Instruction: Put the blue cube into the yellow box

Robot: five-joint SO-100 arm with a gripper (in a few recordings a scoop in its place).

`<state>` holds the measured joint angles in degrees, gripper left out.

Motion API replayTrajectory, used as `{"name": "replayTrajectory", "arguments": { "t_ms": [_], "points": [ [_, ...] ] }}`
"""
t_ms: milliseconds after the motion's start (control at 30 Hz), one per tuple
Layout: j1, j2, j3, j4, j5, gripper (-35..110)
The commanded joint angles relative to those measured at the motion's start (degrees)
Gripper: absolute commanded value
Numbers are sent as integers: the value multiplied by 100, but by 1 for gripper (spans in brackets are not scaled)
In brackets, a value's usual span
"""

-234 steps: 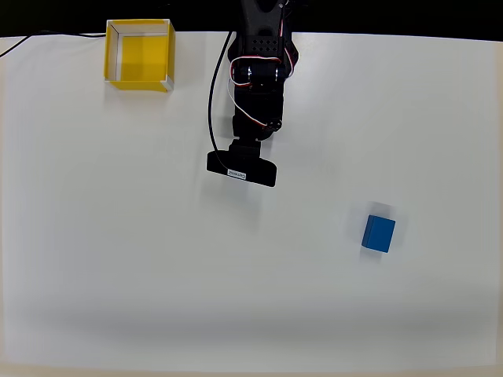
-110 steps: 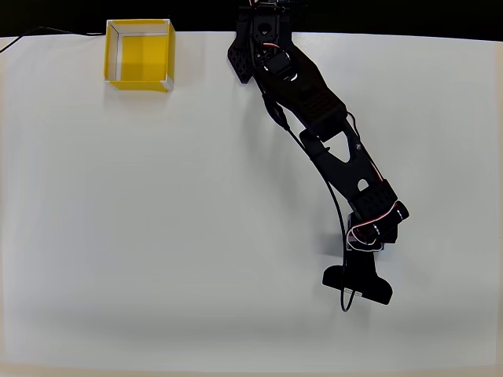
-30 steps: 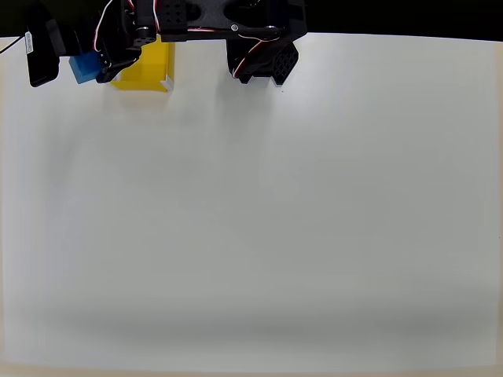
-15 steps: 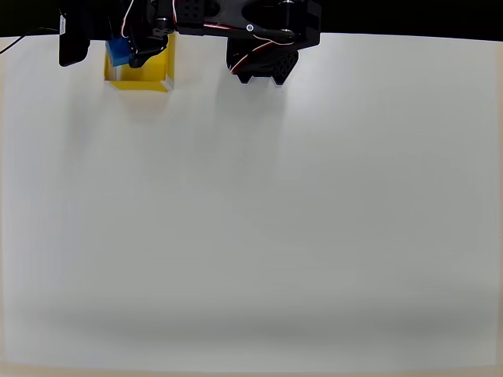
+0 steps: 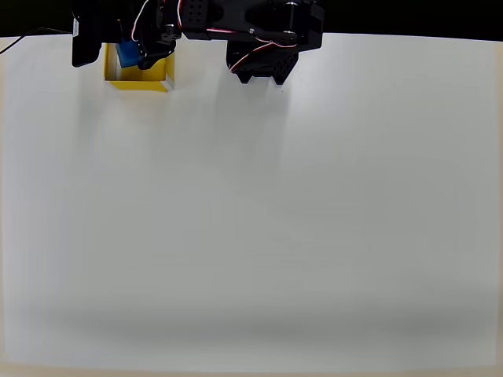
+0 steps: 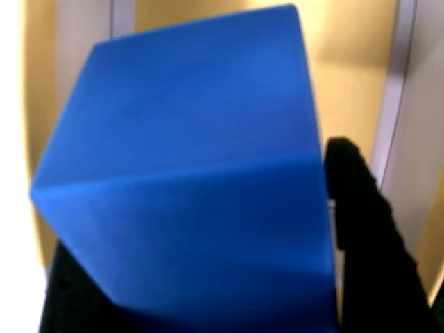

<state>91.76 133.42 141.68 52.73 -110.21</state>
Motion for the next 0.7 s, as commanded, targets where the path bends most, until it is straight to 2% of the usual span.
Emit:
{"name": "replayTrajectory", "arguments": {
  "t_ms": [0, 333, 667],
  "points": [
    [220, 475, 97, -176, 9, 10],
    [220, 694, 668, -501, -44, 12],
    [211, 290, 800, -1239, 26, 17]
  ]
}}
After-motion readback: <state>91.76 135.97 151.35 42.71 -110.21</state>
